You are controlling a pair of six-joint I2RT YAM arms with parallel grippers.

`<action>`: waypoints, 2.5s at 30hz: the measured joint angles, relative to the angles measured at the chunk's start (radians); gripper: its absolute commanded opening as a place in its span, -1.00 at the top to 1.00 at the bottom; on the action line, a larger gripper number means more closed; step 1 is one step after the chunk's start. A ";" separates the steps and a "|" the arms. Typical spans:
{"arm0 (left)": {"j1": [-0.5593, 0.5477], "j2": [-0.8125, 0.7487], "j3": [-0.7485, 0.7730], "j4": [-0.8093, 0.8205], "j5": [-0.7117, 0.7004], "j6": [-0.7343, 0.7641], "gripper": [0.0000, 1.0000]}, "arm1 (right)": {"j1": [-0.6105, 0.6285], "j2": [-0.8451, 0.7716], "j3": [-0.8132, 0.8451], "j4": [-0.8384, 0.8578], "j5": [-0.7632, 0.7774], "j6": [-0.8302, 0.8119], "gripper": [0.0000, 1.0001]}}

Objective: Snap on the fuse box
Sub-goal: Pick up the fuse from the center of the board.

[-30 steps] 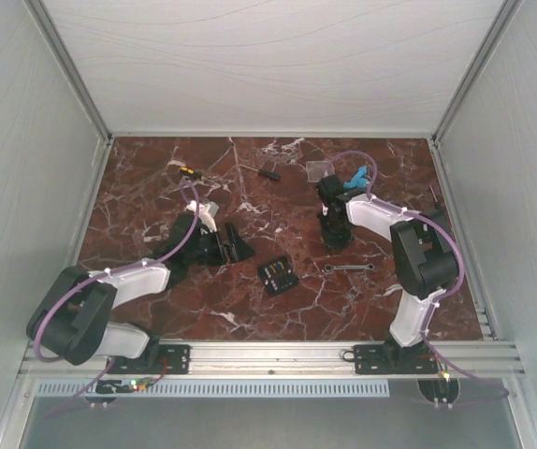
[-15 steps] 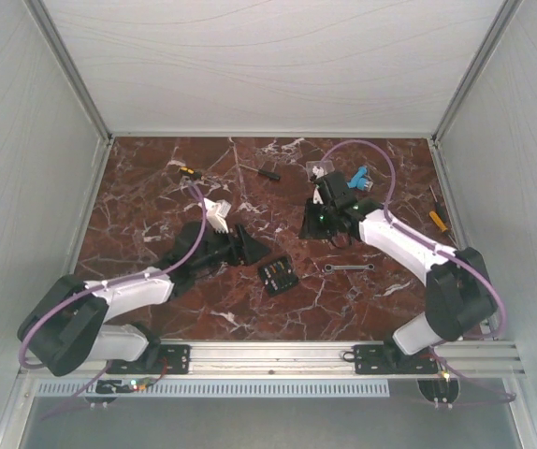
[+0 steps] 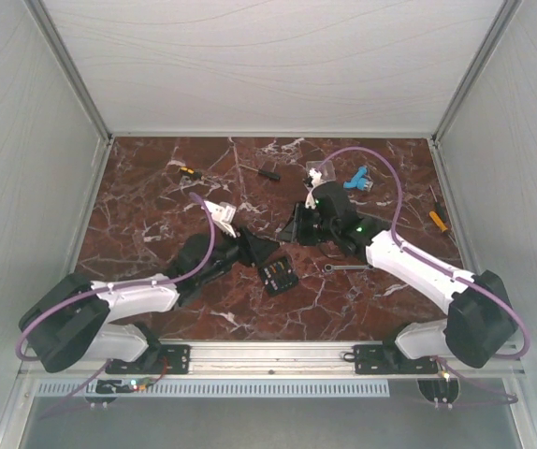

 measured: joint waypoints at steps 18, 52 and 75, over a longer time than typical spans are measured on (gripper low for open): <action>-0.042 0.051 0.000 0.045 -0.094 0.058 0.40 | 0.023 -0.030 -0.037 0.060 -0.005 0.063 0.85; 0.179 -0.037 -0.059 0.127 0.338 0.206 1.00 | -0.163 -0.186 -0.070 0.133 -0.380 -0.396 0.02; 0.232 -0.040 -0.039 0.202 0.929 0.106 1.00 | -0.026 -0.041 0.084 -0.116 -0.865 -0.883 0.32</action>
